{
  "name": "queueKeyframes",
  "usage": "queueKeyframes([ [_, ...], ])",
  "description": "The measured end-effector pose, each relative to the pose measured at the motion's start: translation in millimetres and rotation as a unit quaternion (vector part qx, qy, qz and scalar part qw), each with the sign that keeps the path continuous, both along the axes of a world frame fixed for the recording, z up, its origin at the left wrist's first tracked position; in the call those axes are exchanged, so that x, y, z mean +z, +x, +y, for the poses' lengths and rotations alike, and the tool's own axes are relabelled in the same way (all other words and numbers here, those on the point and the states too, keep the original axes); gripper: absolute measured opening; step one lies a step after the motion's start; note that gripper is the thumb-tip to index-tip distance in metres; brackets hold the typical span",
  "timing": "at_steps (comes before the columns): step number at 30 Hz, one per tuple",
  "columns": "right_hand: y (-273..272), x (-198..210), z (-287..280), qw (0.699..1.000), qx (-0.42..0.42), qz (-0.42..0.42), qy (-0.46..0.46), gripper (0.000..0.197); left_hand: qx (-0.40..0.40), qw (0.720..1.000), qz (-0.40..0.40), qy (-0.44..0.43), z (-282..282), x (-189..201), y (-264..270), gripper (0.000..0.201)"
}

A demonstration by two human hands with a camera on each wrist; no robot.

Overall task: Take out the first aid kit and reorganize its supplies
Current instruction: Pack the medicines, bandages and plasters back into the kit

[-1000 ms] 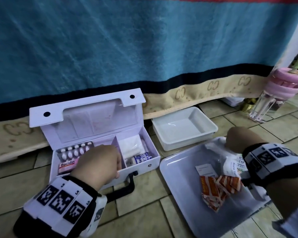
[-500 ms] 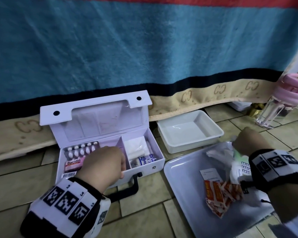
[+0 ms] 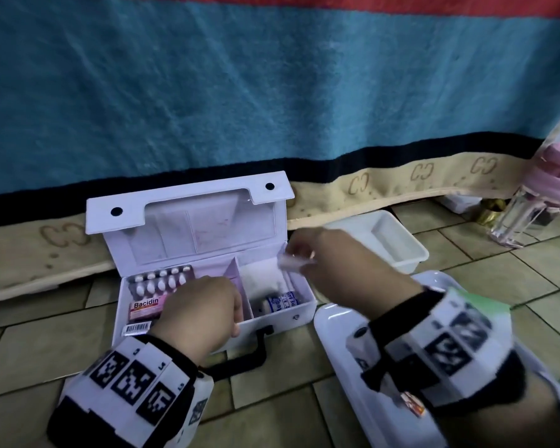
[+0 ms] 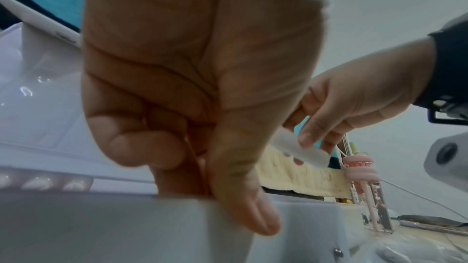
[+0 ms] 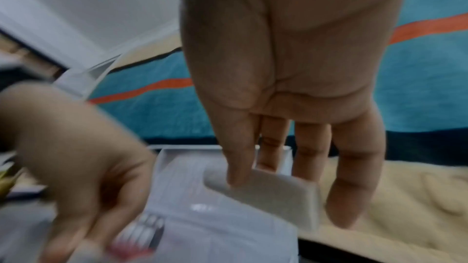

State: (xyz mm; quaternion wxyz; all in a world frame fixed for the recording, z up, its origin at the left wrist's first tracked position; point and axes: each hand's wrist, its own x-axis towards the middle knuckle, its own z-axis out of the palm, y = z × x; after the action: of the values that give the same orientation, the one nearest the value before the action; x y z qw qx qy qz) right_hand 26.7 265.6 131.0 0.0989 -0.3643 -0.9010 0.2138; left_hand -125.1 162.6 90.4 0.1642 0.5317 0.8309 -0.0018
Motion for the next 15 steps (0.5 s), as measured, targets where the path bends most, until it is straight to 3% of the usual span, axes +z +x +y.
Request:
queueKeyframes([
  [4,-29.5,-27.0,-11.8,0.987,0.071,-0.126,0.071,0.039,-0.003,1.0,0.016,0.009,-2.4,-0.2,1.6,0.009],
  [15,-39.6,-50.8,-29.1,0.984,0.061,-0.155,0.062,0.029,-0.005,1.0,0.001,0.008,-1.2,0.0,-1.4,0.009],
])
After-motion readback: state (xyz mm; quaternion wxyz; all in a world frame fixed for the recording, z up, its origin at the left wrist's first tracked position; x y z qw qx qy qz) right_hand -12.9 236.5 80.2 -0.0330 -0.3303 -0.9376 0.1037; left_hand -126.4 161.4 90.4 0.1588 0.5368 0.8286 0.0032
